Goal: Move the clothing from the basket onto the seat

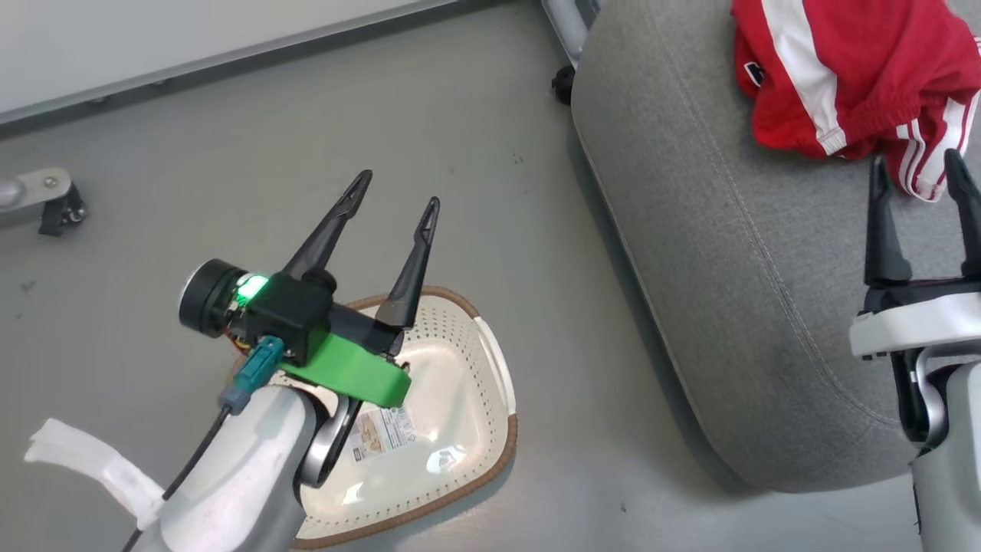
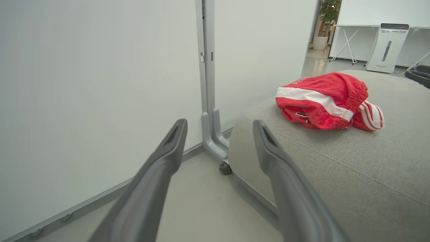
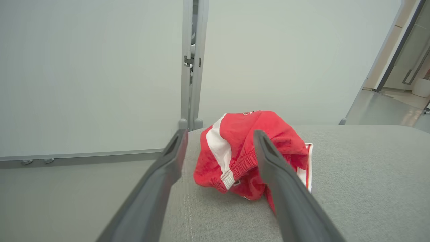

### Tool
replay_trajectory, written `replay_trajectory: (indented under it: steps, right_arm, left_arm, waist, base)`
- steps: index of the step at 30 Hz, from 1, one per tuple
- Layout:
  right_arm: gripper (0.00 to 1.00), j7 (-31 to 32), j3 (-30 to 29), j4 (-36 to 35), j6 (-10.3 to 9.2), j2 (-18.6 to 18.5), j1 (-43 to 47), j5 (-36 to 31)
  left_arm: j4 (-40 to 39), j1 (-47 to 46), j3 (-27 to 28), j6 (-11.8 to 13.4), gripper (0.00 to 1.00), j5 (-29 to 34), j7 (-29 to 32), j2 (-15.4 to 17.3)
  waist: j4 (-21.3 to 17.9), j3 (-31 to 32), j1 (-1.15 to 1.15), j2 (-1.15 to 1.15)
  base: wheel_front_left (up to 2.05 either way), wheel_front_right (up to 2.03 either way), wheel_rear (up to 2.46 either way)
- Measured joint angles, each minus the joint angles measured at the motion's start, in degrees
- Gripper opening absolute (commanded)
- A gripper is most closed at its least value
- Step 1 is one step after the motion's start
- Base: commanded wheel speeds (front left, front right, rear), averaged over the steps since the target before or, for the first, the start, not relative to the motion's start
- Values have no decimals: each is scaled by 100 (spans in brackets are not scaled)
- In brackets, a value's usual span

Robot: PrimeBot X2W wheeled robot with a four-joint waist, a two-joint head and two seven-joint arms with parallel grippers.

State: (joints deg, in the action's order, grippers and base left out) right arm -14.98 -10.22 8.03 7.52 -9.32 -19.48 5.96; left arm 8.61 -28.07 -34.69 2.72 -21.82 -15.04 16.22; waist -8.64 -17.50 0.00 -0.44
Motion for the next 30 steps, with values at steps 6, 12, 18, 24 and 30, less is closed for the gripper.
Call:
replay_trajectory:
  steps: [6,12,18,24,30]
  right_arm:
    - [100,-1,270,-156,0,80,131,-30]
    - [100,-1,592,-178,0,162,224,-59]
    - [100,-1,842,-127,0,269,265,-58]
    - [100,-1,1003,-155,0,455,497,-56]
    - [100,0,1048,-300,0,576,936,-98]
  left_arm:
    - [-31,452,646,35,100,22,-1,-126]
    - [-63,872,1314,-21,100,132,-9,-261]
    - [-94,1311,1980,-122,100,296,-9,-405]
    - [-124,1774,2693,-223,100,500,-10,-646]
    - [-121,2193,3096,-371,100,727,-10,-827]
  waist:
    - [361,261,0,0]
    - [769,508,0,0]
    - [1104,786,0,0]
    - [1393,1116,0,0]
    - [1522,1423,0,0]
  base:
    - [0,0,0]
    - [0,0,0]
    - [0,0,0]
    - [0,0,0]
    - [0,0,0]
